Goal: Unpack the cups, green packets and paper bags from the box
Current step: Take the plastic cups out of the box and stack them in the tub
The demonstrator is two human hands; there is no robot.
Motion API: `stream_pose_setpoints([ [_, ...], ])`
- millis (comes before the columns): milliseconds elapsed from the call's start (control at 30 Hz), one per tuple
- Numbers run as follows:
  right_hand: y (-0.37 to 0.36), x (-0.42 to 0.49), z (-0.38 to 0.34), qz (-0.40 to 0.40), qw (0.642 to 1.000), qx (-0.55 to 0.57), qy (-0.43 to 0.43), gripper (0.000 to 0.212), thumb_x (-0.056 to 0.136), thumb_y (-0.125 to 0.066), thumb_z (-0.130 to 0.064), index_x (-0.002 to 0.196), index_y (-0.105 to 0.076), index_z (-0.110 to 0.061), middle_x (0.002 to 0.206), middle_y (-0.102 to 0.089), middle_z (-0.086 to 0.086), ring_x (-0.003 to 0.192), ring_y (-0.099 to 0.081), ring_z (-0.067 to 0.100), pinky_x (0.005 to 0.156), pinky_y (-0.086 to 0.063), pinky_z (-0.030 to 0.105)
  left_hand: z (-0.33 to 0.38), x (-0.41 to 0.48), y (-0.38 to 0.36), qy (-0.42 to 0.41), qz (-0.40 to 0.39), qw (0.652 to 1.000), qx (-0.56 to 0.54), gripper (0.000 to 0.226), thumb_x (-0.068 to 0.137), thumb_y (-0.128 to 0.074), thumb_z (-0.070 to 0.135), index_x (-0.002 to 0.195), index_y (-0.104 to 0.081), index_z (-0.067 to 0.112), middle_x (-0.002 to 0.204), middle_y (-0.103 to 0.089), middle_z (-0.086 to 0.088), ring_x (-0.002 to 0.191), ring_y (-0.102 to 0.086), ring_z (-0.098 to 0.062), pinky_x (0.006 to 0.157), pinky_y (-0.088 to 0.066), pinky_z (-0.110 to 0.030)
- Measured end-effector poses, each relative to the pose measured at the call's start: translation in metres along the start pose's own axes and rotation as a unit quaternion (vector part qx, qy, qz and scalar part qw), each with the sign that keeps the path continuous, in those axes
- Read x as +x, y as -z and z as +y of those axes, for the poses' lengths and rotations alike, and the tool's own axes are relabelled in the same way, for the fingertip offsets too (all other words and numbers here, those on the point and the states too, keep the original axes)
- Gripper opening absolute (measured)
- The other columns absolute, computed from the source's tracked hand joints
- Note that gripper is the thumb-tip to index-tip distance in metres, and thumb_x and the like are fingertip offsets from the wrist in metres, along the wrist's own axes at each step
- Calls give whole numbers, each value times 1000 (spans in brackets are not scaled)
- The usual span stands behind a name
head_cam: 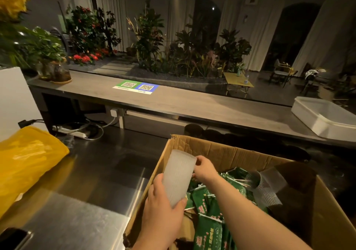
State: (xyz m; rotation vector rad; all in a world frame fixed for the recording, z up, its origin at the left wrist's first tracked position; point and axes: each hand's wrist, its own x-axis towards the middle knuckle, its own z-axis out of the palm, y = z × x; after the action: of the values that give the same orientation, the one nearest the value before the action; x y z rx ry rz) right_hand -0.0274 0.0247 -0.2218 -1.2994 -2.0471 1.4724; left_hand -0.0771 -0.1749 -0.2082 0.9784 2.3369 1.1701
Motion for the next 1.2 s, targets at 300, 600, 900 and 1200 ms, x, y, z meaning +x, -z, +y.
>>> stream_pose_setpoints([
  [300, -22, -1, -2, 39, 992, 110, -41, 8, 102, -56, -14, 96, -55, -8, 89, -64, 6, 77, -61, 19, 71, -52, 33, -4, 3, -2, 8, -7, 1000, 17, 85, 88, -74, 43, 141, -7, 41, 141, -31, 14, 122, -39, -8, 109, -46, -38],
  [600, 68, -70, 10, 120, 975, 149, 114, 22, 101, -61, -22, 90, -73, -9, 99, -70, 19, 89, -65, 30, 80, -53, 44, -5, 3, -3, -53, -98, 992, 59, 87, 87, -75, 40, 144, -10, 45, 133, -30, 18, 117, -39, -9, 103, -49, -39],
  [900, 85, -123, 35, 6, 987, 123, 104, 64, 87, -65, -37, 147, -42, -38, 154, -36, -9, 127, -53, 17, 107, -43, 41, -2, -14, -10, -136, -157, 972, 112, 91, 86, -77, 44, 149, -12, 45, 144, -25, 23, 124, -36, -4, 110, -44, -40],
  [1200, 105, -113, 56, 103, 993, -34, 54, 61, 101, -57, -45, 155, -35, -27, 164, -28, -2, 138, -46, 20, 114, -42, 42, -4, -10, -12, -122, -153, 972, 128, 93, 84, -79, 44, 151, -14, 42, 147, -27, 19, 123, -37, -5, 110, -44, -43],
])
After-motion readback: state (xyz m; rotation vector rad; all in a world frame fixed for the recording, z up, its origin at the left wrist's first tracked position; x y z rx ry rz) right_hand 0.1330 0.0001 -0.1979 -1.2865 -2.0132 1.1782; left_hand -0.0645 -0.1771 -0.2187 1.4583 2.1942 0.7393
